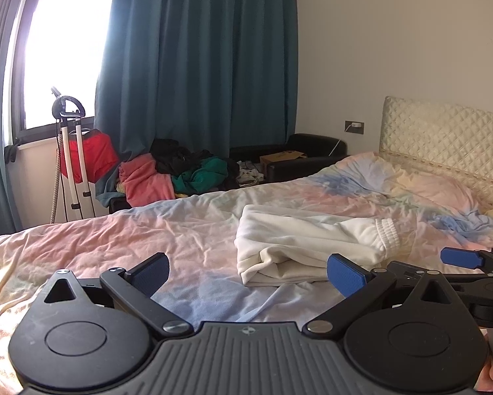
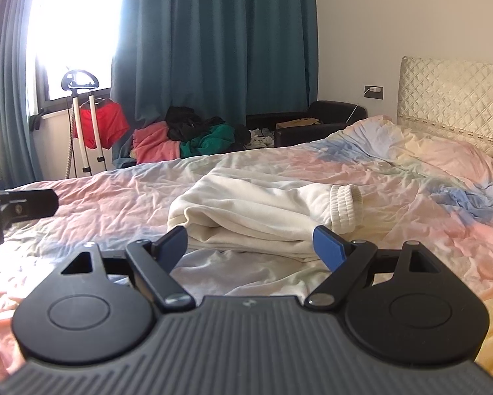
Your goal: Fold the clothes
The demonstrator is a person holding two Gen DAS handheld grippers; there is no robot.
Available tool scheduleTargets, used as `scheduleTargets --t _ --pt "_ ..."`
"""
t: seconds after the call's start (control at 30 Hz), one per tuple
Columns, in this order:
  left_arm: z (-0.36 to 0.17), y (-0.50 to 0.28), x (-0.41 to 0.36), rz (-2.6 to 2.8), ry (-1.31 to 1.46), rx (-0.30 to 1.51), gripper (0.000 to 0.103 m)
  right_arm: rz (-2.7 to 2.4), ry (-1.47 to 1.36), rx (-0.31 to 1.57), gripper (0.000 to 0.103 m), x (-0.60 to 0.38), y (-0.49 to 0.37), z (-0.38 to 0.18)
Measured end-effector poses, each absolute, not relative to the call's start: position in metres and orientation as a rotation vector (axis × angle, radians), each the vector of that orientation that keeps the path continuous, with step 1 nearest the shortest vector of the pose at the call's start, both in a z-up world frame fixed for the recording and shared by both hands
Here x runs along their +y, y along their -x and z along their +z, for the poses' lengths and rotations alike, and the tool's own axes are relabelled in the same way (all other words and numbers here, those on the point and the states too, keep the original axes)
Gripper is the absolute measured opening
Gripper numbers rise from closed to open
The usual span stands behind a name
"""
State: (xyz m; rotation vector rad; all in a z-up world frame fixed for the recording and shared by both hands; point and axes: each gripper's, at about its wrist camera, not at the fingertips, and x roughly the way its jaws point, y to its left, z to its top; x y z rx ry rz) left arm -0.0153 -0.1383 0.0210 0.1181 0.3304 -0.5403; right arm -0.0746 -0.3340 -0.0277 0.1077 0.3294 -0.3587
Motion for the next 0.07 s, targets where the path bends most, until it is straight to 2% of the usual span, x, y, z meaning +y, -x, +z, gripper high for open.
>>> scheduleTargets --t 0.07 --pt "0.0213 0.0156 -0.1374 -0.542 -0.116 0.329 0.103 -0.36 -0.107 0.329 0.085 -0.3339 0.0743 -0.0278"
